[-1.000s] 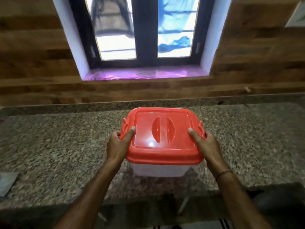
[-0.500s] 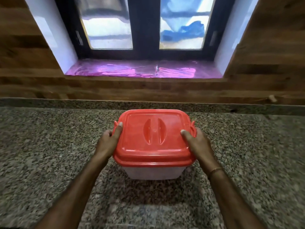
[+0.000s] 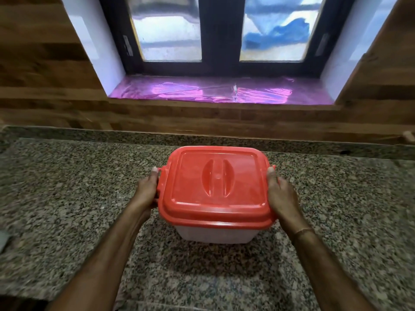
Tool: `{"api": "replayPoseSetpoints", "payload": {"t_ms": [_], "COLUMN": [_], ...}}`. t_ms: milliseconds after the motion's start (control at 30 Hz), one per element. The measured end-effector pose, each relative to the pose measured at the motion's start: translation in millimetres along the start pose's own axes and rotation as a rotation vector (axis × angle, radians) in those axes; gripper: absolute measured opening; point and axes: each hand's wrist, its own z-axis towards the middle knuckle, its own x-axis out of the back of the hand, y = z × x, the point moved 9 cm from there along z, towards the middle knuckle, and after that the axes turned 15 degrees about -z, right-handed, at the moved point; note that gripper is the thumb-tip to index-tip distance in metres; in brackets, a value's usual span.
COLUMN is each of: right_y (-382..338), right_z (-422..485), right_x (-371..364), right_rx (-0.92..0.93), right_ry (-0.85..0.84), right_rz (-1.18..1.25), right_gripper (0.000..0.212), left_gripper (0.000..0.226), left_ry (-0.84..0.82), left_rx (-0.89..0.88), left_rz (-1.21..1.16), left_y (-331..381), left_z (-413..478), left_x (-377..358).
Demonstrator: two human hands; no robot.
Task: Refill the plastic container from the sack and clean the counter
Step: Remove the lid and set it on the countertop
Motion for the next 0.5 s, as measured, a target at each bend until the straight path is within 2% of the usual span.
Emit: {"api": "replayPoseSetpoints", "payload": {"t_ms": [100,167,200,267,300,400,500], "right_y": [2,5,6,7,6,9,29], "right_z": [0,0,-1,-2,-4,-7,-10], "right_x": [-4,-7,-9,-12,-12,-12,-20], "right_rx": [-0.03,-0.047,-0.064,-0.079,-0.086,-0.141,-0.271], "right_ry": [-0.025,-0.016,-0.013,0.003,0.017,0.055,-0.004], "right_rz": [0.075,0.096,0.101,0.096,0.098,0.16,0.388], "right_gripper": [0.066,0.065,0.064,0.06,0.059,0.057,0.053], "left_gripper": [0.051,0.054,0.063,0.084,0.087,0.085,0.081], "left_ry": [-0.046,-0.03,-0.024,-0.124,-0.177,-0.164,-0.144], "left_rx": [0.115,0.021,-0.048,-0.115,-0.13,-0.181,-0.212], "left_rz": [-0.078,-0.056,-0.051,-0.033,0.012,0.141,0.102], "left_y": [-21,-7,5,24,30,31,31], "left_z": [2,-3,-4,-11,-16,-20,-15], "left_x": [2,3,0,-14,-23,-29,-26]}}
